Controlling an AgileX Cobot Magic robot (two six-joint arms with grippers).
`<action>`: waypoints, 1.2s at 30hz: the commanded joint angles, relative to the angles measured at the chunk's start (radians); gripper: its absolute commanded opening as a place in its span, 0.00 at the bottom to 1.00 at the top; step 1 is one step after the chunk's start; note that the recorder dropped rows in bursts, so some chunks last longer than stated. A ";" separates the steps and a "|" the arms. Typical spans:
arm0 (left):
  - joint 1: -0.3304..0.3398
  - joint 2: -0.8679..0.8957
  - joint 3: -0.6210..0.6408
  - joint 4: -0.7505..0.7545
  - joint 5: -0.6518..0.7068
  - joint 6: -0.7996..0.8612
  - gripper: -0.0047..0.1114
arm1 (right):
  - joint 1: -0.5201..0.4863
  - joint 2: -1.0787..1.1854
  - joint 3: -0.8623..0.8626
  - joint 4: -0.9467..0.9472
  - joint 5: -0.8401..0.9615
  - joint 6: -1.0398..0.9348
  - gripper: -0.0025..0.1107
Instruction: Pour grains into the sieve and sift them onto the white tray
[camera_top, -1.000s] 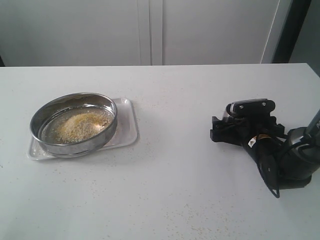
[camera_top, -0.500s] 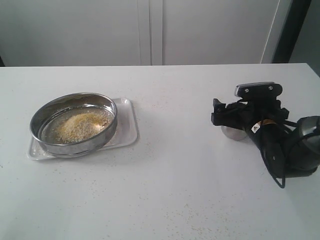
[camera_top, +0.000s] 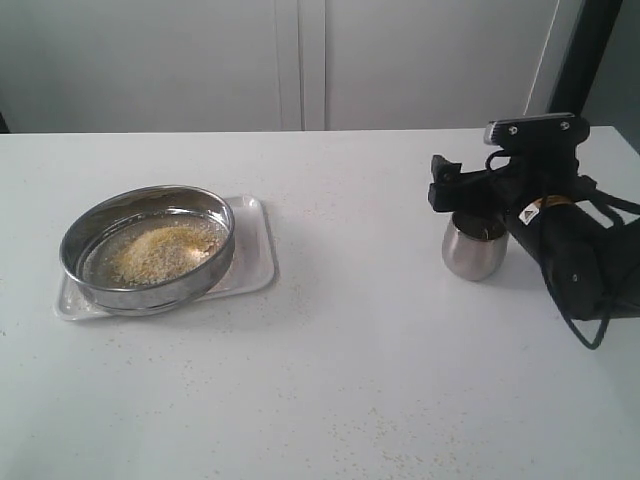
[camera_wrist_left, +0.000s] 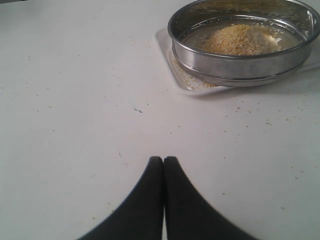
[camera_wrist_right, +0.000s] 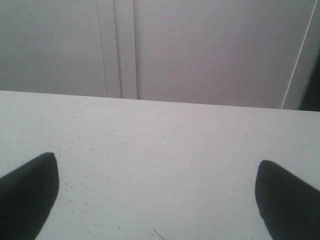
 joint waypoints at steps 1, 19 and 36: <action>0.002 -0.004 0.005 -0.007 -0.001 0.000 0.04 | -0.002 -0.077 0.000 0.000 0.105 -0.010 0.84; 0.002 -0.004 0.005 -0.007 -0.001 0.000 0.04 | -0.002 -0.396 0.000 0.000 0.628 -0.010 0.20; 0.002 -0.004 0.005 -0.007 -0.001 0.000 0.04 | -0.002 -0.571 0.000 0.000 1.022 -0.010 0.02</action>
